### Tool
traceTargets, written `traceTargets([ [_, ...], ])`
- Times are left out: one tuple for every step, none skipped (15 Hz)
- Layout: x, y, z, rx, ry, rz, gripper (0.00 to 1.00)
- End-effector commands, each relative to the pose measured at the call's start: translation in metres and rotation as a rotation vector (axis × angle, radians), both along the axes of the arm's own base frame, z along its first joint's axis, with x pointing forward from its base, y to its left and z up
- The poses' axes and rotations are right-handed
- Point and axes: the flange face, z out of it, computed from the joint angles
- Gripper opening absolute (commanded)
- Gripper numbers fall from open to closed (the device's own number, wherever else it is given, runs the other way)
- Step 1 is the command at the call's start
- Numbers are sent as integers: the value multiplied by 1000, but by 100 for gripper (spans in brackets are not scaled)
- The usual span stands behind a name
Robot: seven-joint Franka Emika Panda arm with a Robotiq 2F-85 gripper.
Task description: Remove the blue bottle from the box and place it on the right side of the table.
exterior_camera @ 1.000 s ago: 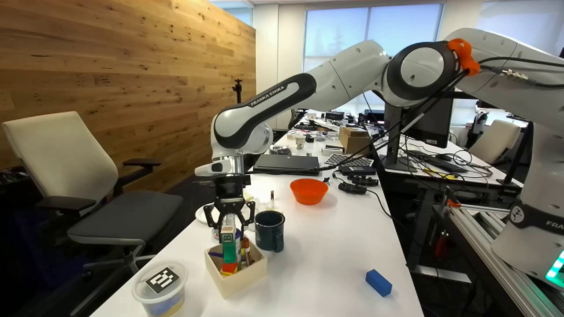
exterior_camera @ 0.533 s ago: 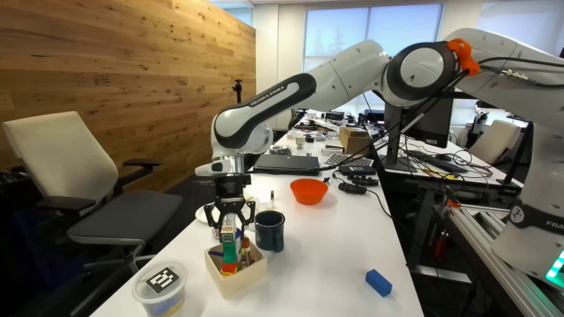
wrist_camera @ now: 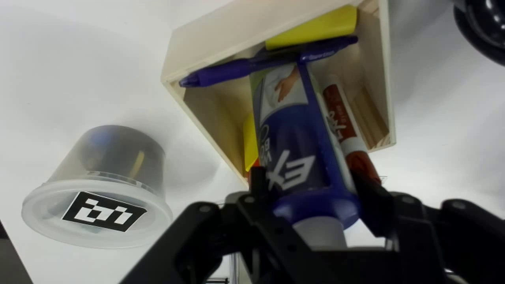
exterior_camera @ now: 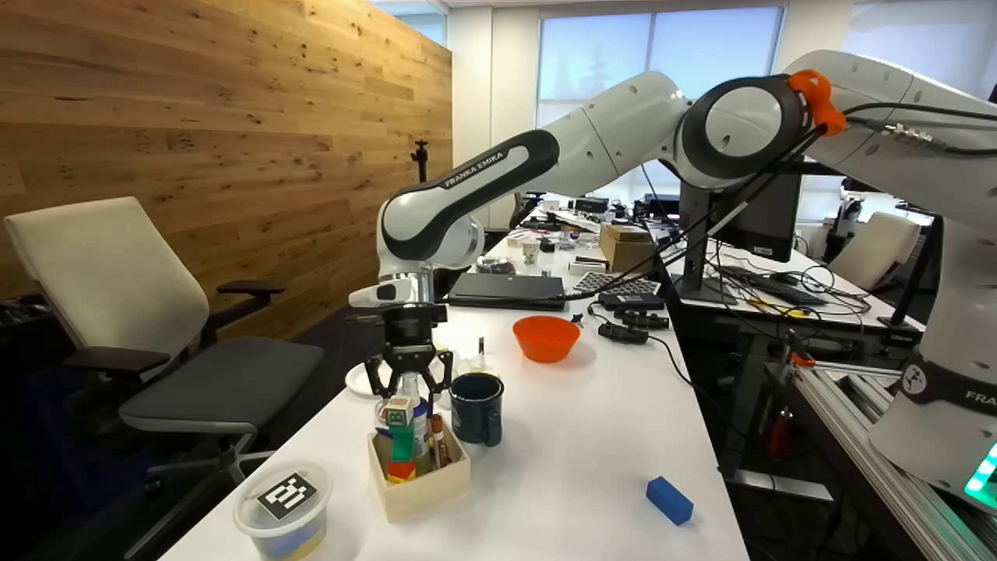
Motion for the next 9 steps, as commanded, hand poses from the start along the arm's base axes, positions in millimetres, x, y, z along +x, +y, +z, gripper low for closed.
traceTargets([
  [5,-3,6,-5,-7,-10,31],
  [5,-3,7,-7,-7,-11,31],
  [5,-3,7,-7,-8,-11,31],
  [5,-3,8,-9,-8,-12,31],
  [6,-4,9,-9,-11,-13,31],
  [6,-4,11,-13,-12,-16,31],
  [7,-5,13,-13,-13,-18,31],
  [7,-5,15,-16,-16,-21,31],
  [8,-6,19,-20,-19,-23,31],
])
